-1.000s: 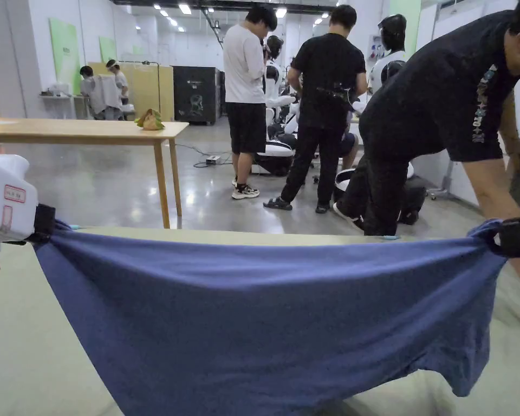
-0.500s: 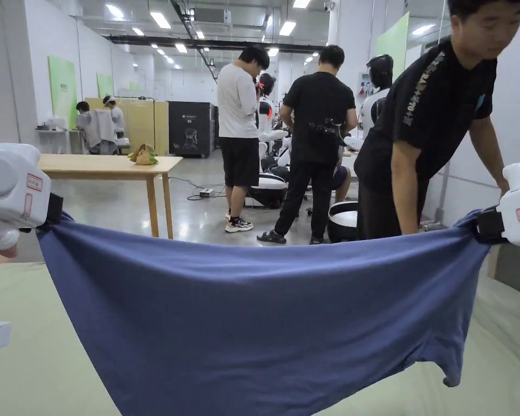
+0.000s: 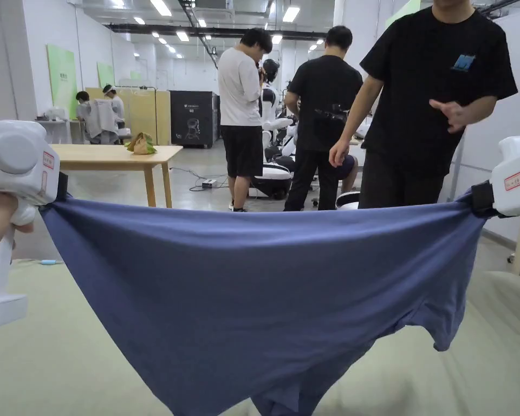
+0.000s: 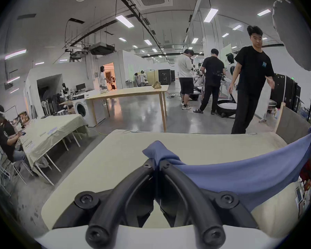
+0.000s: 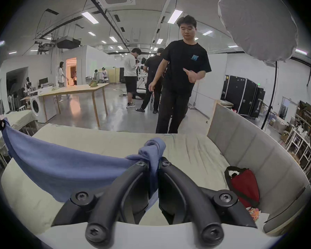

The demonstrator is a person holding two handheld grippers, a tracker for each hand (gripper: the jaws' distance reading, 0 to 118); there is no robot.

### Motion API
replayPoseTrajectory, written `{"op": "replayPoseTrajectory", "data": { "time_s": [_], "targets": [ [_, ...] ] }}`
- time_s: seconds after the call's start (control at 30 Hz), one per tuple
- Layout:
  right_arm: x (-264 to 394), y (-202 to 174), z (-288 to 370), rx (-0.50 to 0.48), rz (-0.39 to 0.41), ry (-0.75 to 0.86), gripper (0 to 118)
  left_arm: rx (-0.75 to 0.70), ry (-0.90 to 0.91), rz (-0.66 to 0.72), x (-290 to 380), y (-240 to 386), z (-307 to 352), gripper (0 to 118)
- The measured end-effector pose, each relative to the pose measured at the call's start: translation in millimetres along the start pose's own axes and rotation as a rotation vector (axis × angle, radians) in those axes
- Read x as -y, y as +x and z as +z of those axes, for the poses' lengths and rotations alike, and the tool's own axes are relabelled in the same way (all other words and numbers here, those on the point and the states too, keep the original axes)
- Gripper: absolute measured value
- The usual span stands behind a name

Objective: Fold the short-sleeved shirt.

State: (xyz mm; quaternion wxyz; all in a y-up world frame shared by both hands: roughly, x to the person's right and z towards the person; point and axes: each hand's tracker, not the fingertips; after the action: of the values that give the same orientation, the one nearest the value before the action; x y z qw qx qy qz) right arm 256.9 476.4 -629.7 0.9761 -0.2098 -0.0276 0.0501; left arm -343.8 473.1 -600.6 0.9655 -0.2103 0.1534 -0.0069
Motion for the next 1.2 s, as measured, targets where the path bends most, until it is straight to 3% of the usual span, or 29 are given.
{"op": "replayPoseTrajectory", "data": {
  "time_s": [0.27,0.5,0.6,0.77,0.93,1.2],
  "targets": [
    [25.1,-10.6,-27.1,0.001,0.028,-0.034,10,-0.006,-0.040,-0.013,27.2,5.7,-28.9,1],
    [110.2,-11.2,3.9,-0.014,0.078,-0.125,10,0.044,-0.139,-0.086,106.0,3.3,-13.9,1],
    [162.7,-7.4,29.5,-0.041,0.027,-0.158,10,0.069,-0.179,-0.093,155.2,-2.1,5.3,1],
    [255.1,-6.4,81.5,-0.069,0.049,-0.257,10,0.104,-0.272,-0.090,244.3,-18.7,53.3,1],
    [339.1,2.7,134.7,-0.085,-0.037,-0.341,10,0.122,-0.343,-0.085,318.9,-38.2,102.8,0],
    [399.5,14.3,164.4,-0.072,-0.098,-0.426,10,0.143,-0.423,-0.031,375.8,-65.1,128.5,1]
  ]
}}
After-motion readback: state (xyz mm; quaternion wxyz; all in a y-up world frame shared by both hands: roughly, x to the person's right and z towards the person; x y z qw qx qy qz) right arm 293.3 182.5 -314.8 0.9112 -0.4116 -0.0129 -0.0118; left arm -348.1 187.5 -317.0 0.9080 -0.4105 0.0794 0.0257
